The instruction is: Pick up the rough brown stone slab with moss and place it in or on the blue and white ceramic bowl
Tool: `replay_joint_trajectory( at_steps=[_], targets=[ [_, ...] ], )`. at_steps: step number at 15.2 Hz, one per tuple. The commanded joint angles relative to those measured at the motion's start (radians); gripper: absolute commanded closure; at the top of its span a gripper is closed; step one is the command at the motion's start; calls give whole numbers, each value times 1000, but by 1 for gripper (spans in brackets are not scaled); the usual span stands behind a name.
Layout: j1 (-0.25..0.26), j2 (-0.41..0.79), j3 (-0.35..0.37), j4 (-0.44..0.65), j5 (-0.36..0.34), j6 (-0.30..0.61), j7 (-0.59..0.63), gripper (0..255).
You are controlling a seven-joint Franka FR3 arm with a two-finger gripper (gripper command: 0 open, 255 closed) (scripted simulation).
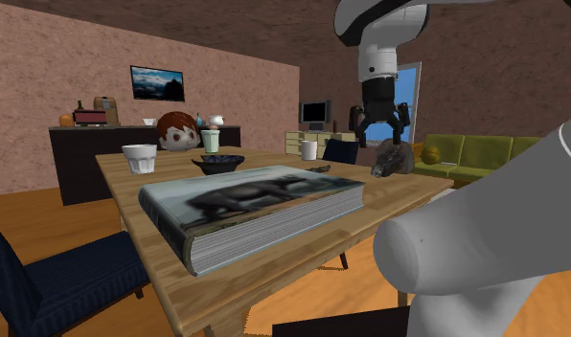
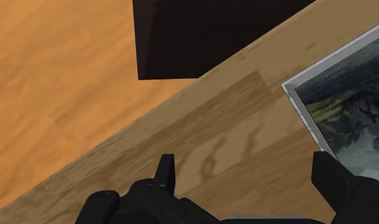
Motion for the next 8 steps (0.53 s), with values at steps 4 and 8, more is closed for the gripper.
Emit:
replay_joint_trajectory(
  at_steps=[4, 8],
  targets=[
    [-34, 57, 44, -3, 79, 82, 185, 0],
    [-78, 147, 95, 11, 165, 202, 418, 0]
  ],
)
